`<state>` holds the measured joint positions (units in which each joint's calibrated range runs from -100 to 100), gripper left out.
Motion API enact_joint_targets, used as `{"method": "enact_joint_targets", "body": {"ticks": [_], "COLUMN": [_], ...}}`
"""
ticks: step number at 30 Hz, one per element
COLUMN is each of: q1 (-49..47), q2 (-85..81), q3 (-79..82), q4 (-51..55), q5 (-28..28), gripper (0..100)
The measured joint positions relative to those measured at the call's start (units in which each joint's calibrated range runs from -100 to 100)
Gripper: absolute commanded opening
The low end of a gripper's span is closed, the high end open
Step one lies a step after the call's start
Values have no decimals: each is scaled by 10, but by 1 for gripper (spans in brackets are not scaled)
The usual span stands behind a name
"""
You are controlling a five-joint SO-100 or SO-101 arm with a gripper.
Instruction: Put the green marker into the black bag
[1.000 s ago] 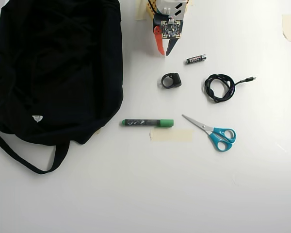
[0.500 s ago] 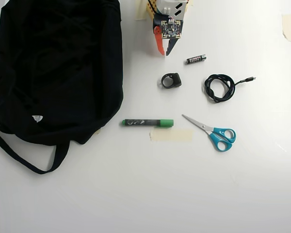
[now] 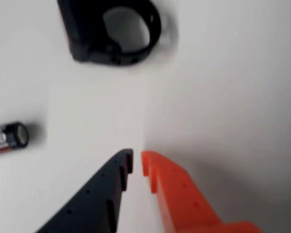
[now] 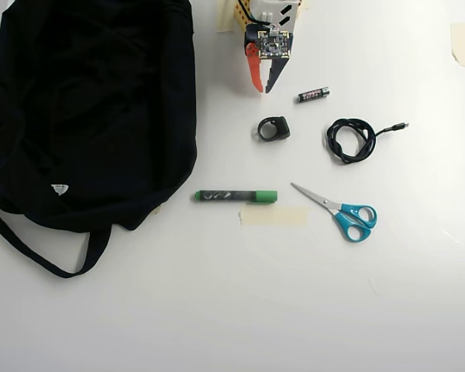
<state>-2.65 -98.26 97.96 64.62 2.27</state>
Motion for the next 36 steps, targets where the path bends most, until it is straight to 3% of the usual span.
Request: {"method": "enact_joint_targets", "body": {"ticks": [10,31,36], "q1": [1,1,1], "q2": [77,630,753], "q3": [-101,-580,-704], "q4": [-98,-427,-464], "q5": [0,0,0], "gripper": [2,2,2]}}
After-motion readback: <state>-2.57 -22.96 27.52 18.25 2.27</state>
